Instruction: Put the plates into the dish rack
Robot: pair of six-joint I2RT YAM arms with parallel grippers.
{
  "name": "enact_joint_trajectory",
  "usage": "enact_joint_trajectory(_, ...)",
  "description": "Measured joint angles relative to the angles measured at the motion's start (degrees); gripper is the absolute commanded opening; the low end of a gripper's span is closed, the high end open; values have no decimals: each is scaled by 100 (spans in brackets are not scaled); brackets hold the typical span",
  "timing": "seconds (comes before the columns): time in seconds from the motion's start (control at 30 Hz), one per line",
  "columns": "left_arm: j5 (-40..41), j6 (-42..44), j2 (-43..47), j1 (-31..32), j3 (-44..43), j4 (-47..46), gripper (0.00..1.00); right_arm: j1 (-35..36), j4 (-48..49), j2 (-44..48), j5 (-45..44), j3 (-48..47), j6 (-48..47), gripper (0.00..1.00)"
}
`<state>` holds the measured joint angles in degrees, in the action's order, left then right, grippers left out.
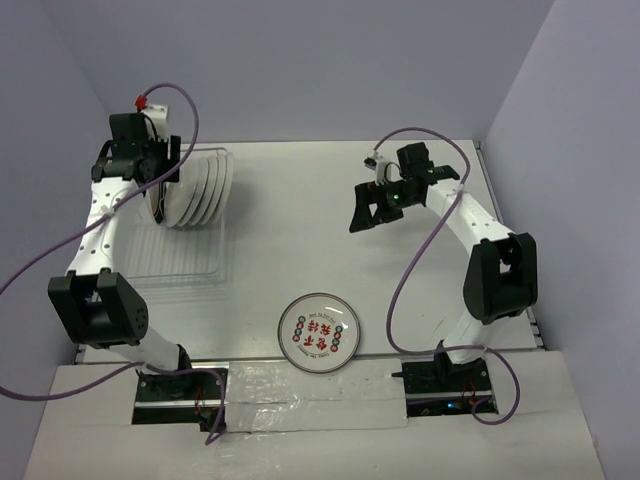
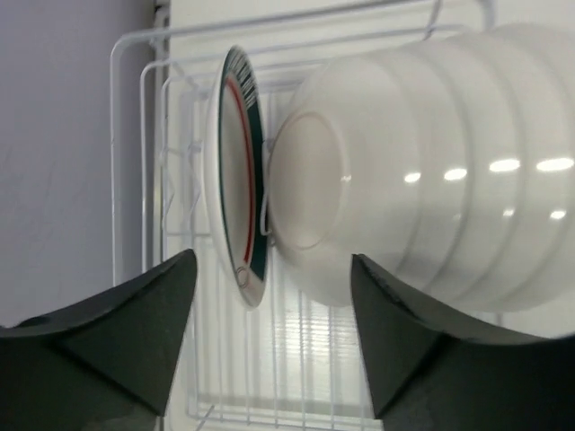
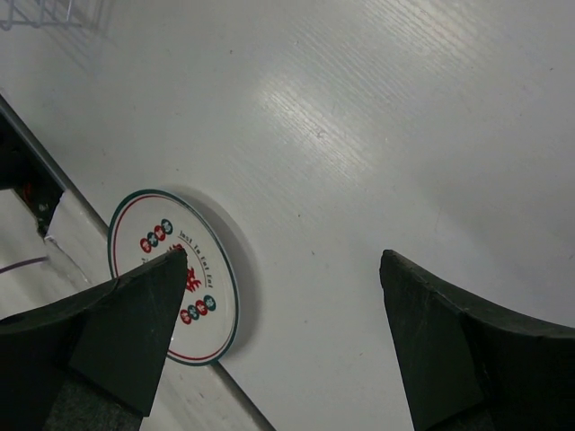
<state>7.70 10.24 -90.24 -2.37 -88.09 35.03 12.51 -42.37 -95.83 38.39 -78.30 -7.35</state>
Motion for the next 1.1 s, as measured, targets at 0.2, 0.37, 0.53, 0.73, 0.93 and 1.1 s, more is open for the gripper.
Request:
enact_joint_trajectory(0.2, -1200, -225, 345, 9, -361, 262, 99, 195, 136, -409, 70, 0, 46, 87)
enact_joint_trajectory(0.37, -1853, -474, 511, 15, -614, 343, 99, 533, 223, -702, 107, 2, 87, 81)
enact_joint_trajectory(0.53, -2218, -713, 627, 15, -601, 350, 99, 831, 197, -1082, 129, -4, 15, 70)
enact_joint_trajectory(0.73, -2424, -809, 846, 15, -448, 339, 99, 1224, -190, -1635, 367, -20, -326, 67)
enact_joint_trajectory(0.93, -2551, -848, 876, 15, -269, 334, 99, 1565, -752, -2166, 682, -129, -831, 66)
enact_joint_trajectory(1.1, -2579, -857, 881, 15, -201, 332, 99, 1814, -1270, -2472, 855, -280, -1246, 62)
